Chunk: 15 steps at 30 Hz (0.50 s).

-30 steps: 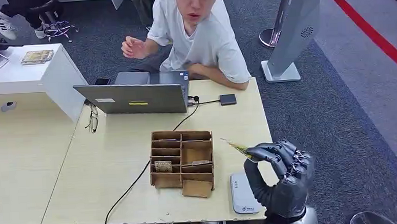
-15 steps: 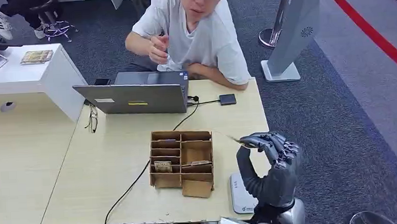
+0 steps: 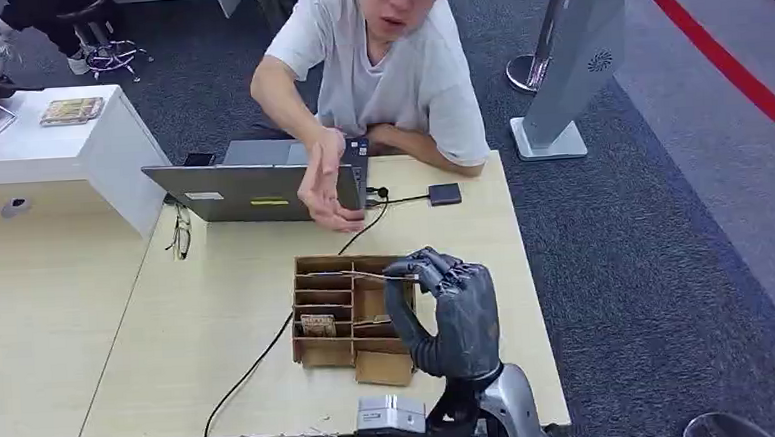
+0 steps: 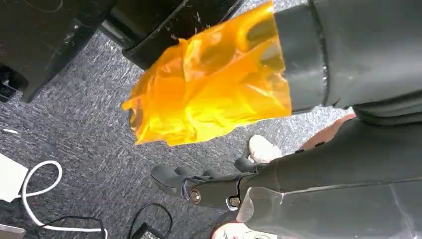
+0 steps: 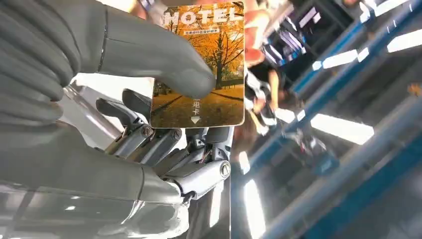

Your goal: Pass the card to the sensor for recognition and then transmit it.

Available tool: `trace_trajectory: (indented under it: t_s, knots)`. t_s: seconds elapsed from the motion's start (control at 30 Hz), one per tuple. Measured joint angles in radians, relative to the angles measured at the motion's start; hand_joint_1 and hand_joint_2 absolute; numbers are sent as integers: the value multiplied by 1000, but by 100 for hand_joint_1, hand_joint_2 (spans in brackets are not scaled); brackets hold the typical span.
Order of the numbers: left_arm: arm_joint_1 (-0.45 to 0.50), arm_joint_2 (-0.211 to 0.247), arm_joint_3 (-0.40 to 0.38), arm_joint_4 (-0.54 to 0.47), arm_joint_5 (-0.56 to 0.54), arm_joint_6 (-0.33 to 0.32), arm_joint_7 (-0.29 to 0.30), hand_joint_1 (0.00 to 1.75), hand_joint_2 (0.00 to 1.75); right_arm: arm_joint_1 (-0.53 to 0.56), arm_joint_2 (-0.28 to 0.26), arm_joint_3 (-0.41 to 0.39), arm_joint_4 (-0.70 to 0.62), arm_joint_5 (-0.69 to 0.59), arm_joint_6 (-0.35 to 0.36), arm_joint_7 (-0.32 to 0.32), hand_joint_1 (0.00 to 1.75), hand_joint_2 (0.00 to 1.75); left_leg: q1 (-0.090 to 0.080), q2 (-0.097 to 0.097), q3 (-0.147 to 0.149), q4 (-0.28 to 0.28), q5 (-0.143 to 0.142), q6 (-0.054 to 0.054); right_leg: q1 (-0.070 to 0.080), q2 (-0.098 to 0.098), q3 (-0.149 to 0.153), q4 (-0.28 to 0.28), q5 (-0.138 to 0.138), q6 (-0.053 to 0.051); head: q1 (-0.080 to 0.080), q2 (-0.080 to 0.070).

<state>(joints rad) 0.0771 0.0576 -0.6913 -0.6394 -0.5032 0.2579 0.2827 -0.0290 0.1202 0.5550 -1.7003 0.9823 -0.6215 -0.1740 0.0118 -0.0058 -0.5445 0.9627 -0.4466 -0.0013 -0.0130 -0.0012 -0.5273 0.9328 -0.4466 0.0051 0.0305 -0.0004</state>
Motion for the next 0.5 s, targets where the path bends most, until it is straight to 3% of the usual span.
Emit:
trace_trajectory:
  t_s: [0.5]
  knots:
    - [-6,-10,27,7,-37,-13,3,0,0,-91,-2,32,119,9,155,153,175,175,0,0,0,0,0,0,0,0,0,0,0,0,0,0]
